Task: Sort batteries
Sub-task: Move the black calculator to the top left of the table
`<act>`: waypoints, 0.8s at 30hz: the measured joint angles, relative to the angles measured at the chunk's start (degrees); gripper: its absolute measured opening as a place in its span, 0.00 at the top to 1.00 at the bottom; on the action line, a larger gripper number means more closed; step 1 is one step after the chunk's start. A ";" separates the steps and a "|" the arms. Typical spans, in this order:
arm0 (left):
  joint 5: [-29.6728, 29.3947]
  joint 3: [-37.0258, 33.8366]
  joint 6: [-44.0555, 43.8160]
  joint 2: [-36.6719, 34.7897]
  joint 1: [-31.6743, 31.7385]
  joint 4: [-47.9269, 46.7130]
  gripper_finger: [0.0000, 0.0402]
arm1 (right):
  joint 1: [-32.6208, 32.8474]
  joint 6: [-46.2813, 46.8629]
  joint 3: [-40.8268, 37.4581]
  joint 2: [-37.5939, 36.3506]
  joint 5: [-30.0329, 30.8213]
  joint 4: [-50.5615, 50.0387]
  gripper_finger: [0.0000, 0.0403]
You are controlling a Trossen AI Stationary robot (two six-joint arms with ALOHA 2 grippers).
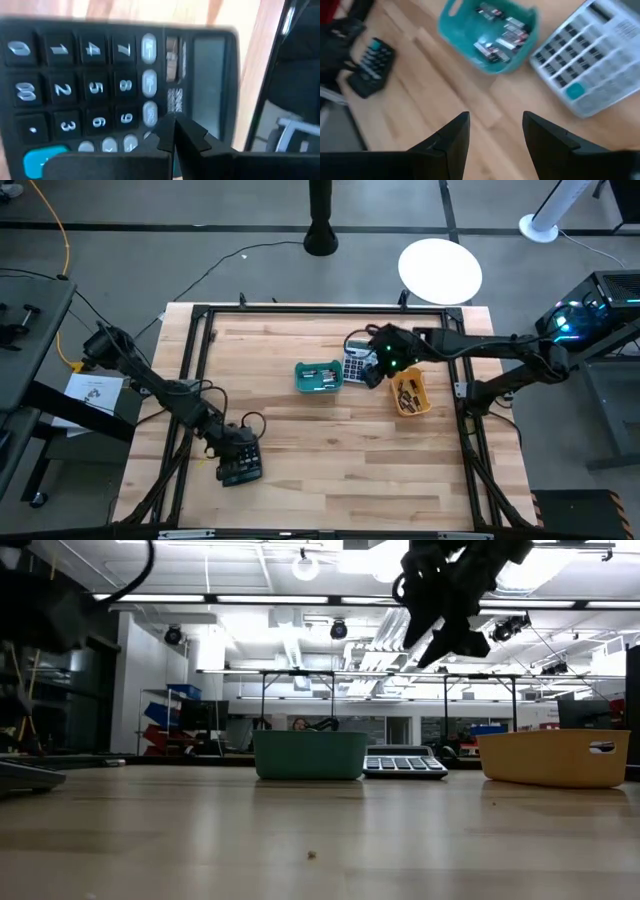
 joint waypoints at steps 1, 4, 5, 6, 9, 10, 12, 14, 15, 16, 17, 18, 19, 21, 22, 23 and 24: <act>-0.01 -0.96 0.12 0.00 -0.73 1.30 1.00 | 1.17 2.09 0.00 0.00 0.12 0.64 0.56; -0.14 -4.29 -0.34 0.16 -1.79 6.54 1.00 | 4.68 7.54 0.00 0.00 2.07 2.38 0.56; -0.18 -5.14 -0.79 0.17 -1.83 6.96 1.00 | 5.77 9.16 0.00 0.00 3.01 2.68 0.56; -0.35 -5.88 -1.44 0.10 -1.80 7.38 1.00 | 6.85 10.59 0.00 0.00 3.77 3.06 0.56; -1.95 -7.54 -1.82 0.00 -1.63 7.83 1.00 | 9.41 13.84 0.00 0.00 6.55 3.94 0.56; -1.98 -7.57 -1.35 0.00 -1.10 7.33 1.00 | 10.07 14.66 0.00 0.00 7.37 4.17 0.56; -2.90 -7.52 -0.05 -0.09 0.44 5.80 1.00 | 11.08 15.73 0.00 0.00 8.51 4.37 0.56; -4.28 -7.52 1.27 -0.13 2.57 5.47 1.00 | 11.69 16.03 0.00 0.00 9.05 4.57 0.56; -4.96 -7.52 1.97 -0.13 3.98 5.40 1.00 | 11.87 16.01 0.00 0.00 9.06 4.63 0.56; -5.59 -7.52 2.55 -0.13 5.49 5.26 1.00 | 12.03 15.99 0.00 0.00 9.07 4.65 0.56; -6.35 -7.52 2.89 -0.13 7.15 5.17 1.00 | 12.20 15.96 0.00 0.00 9.08 4.69 0.56; -7.29 -7.52 3.04 -0.13 8.86 5.08 1.00 | 12.32 15.85 0.00 0.00 9.08 4.69 0.56; -8.08 -7.52 2.98 -0.35 10.69 4.72 1.00 | 12.32 15.50 0.00 0.00 9.08 4.67 0.56; -9.40 -7.52 2.82 -0.74 14.40 3.77 1.00 | 12.31 14.27 0.00 0.00 9.08 4.69 0.56; -10.10 -7.52 2.81 -1.02 16.26 3.54 1.00 | 12.30 13.34 0.00 0.00 9.10 4.71 0.56; -11.34 -7.52 2.80 -1.39 18.23 3.03 1.00 | 12.30 12.89 0.00 0.00 9.08 4.68 0.56; -12.74 -7.53 2.77 -1.69 20.30 2.59 1.00 | 12.16 12.10 0.00 0.00 9.10 4.67 0.56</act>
